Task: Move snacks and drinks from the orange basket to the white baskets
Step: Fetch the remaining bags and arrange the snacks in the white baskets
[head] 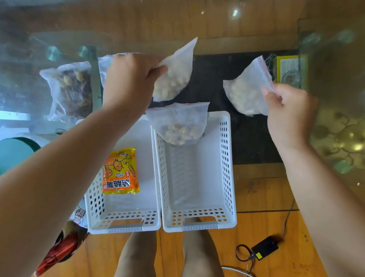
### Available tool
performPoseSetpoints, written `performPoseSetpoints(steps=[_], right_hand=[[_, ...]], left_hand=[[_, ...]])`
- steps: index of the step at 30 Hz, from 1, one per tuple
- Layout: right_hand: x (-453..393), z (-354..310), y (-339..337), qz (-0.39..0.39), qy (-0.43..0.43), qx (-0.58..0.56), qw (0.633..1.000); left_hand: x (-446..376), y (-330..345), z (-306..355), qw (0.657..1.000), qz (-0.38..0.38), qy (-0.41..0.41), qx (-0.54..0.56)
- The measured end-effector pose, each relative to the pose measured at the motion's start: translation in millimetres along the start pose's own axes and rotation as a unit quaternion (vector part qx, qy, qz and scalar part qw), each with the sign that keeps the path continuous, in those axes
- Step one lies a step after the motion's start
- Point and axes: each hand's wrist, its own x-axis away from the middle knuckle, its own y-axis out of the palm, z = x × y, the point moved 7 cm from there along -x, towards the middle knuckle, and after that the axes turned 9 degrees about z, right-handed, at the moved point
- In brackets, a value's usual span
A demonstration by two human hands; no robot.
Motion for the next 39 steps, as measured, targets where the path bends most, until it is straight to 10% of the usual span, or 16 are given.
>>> performPoseSetpoints(steps=[7, 16, 32, 39], right_hand=[[39.2, -29.8, -77.6, 0.06, -0.068, -0.078, 0.993], [111.3, -56.7, -116.8, -0.006, -0.168, -0.101, 0.981], [177.8, -61.5, 23.8, -0.279, -0.207, 0.022, 0.937], [172.7, -59.4, 48.2, -0.313, -0.169, 0.039, 0.934]], left_hand=[[29.7, -87.4, 51.5, 0.99, 0.083, 0.111, 0.037], [78.6, -79.3, 71.8, 0.989, -0.072, 0.117, 0.05], [119.7, 68.0, 1.9, 0.933, -0.358, -0.022, -0.023], [105.1, 57.8, -17.1, 0.95, -0.312, -0.023, -0.009]])
